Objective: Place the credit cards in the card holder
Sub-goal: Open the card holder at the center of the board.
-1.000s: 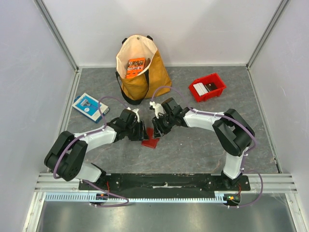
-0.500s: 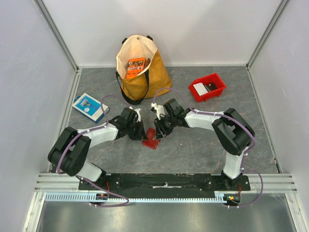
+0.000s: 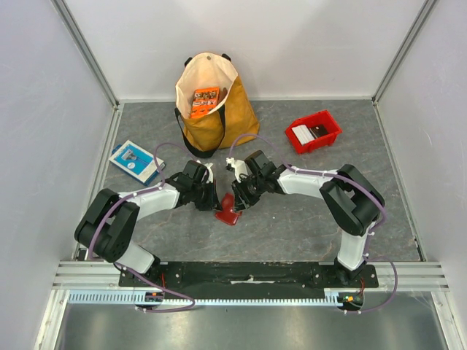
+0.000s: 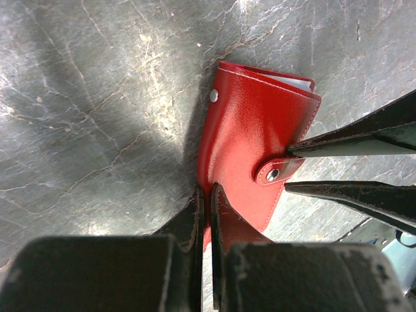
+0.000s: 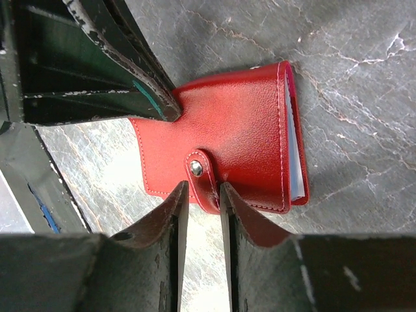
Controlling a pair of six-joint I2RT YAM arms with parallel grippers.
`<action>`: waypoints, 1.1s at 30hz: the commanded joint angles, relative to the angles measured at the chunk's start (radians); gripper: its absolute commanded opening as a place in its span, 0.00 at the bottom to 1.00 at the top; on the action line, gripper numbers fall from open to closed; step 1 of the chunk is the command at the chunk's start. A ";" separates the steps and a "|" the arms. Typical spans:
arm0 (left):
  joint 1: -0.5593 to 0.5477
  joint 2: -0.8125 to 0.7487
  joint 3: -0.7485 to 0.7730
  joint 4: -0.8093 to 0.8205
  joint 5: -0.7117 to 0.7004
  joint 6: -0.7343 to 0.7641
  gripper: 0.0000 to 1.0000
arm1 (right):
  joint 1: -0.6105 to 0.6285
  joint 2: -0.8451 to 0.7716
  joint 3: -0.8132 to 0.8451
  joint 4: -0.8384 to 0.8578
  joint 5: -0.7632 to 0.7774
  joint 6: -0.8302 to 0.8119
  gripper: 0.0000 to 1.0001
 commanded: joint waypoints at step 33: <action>-0.049 0.077 -0.021 0.030 -0.242 -0.213 0.02 | 0.291 -0.029 -0.143 -0.145 -0.199 -0.129 0.00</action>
